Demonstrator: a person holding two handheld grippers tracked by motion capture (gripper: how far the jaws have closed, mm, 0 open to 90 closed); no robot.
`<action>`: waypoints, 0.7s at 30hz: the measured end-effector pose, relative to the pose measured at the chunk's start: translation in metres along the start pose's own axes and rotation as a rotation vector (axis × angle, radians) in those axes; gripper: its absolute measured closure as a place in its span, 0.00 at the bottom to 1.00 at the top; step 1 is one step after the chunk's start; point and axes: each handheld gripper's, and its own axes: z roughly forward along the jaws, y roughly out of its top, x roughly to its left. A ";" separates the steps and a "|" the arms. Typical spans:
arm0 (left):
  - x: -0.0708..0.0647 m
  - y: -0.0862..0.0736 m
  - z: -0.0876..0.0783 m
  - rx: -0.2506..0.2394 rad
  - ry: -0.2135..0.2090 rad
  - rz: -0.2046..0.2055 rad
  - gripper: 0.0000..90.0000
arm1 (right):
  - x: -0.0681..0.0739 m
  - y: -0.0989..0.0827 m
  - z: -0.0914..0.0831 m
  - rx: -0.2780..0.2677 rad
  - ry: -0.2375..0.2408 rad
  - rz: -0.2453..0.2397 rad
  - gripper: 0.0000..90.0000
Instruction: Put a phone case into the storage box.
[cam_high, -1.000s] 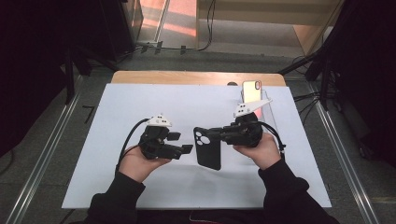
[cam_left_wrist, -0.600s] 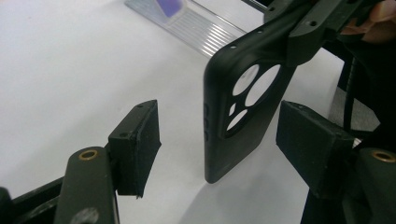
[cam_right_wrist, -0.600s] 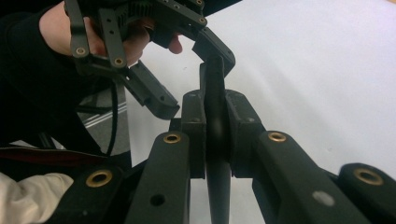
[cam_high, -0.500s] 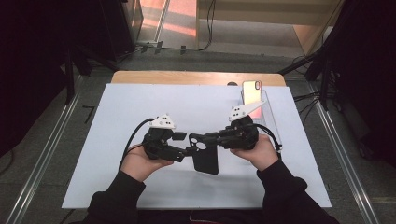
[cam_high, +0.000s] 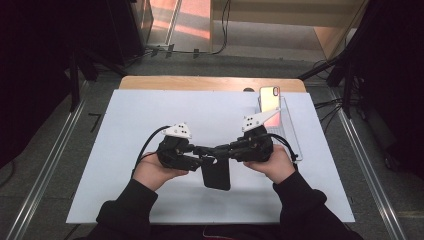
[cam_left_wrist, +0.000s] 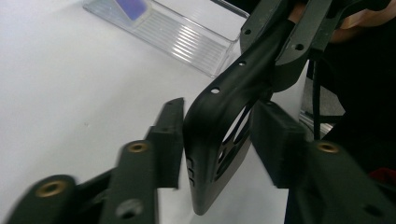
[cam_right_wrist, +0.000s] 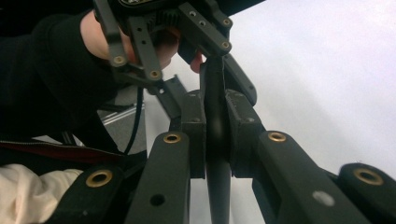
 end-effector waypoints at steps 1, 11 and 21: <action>0.001 0.000 -0.001 -0.002 -0.007 0.003 0.70 | 0.000 0.000 0.000 0.000 0.005 0.002 0.86; 0.006 0.000 -0.005 -0.010 -0.083 -0.017 0.81 | -0.004 0.000 -0.002 -0.017 0.033 0.022 0.84; 0.004 0.002 -0.008 -0.016 -0.109 -0.032 0.86 | -0.005 -0.001 -0.003 -0.040 0.023 0.039 0.75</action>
